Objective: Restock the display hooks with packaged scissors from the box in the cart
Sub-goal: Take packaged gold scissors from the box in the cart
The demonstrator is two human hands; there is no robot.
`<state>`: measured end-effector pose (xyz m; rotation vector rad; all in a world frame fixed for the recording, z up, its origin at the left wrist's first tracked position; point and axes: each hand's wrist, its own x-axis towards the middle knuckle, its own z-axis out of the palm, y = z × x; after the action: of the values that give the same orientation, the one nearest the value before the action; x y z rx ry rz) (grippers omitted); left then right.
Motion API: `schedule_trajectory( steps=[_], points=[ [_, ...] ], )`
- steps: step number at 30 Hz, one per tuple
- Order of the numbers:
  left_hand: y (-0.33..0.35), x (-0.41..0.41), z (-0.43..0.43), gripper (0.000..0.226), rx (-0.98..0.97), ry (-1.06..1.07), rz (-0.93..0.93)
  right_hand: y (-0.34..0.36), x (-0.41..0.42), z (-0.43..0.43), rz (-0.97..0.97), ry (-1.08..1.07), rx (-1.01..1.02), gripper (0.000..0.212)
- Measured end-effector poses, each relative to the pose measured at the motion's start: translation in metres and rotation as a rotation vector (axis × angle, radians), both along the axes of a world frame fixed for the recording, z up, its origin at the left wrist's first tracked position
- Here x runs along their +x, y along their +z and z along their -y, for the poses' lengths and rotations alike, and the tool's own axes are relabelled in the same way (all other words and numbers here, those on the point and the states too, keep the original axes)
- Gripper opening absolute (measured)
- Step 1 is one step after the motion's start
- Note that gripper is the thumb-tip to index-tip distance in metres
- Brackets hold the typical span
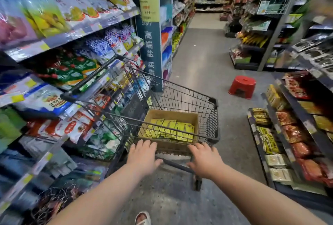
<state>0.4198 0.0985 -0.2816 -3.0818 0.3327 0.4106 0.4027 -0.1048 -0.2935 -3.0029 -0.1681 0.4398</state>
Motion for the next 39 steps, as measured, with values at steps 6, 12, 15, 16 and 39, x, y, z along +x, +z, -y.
schedule_trajectory(
  steps=[6,12,15,16,39],
  points=[
    [-0.014,0.097,0.003,0.066,-0.007,-0.116,-0.027,-0.003,0.083,0.003,-0.02,-0.107,-0.021,0.061],
    [-0.023,0.199,-0.023,0.062,0.03,-0.185,-0.074,-0.009,0.161,-0.016,-0.087,-0.187,-0.018,0.058],
    [-0.032,0.238,-0.028,0.057,0.044,-0.201,-0.098,-0.017,0.182,-0.017,-0.148,-0.224,-0.021,0.061],
    [-0.037,0.247,-0.027,0.057,0.04,-0.202,-0.113,-0.02,0.187,-0.015,-0.173,-0.233,-0.028,0.061],
    [-0.14,0.414,0.023,0.057,0.033,0.065,-0.492,-0.148,0.41,0.054,-0.581,-0.189,0.121,0.051]
  ],
)
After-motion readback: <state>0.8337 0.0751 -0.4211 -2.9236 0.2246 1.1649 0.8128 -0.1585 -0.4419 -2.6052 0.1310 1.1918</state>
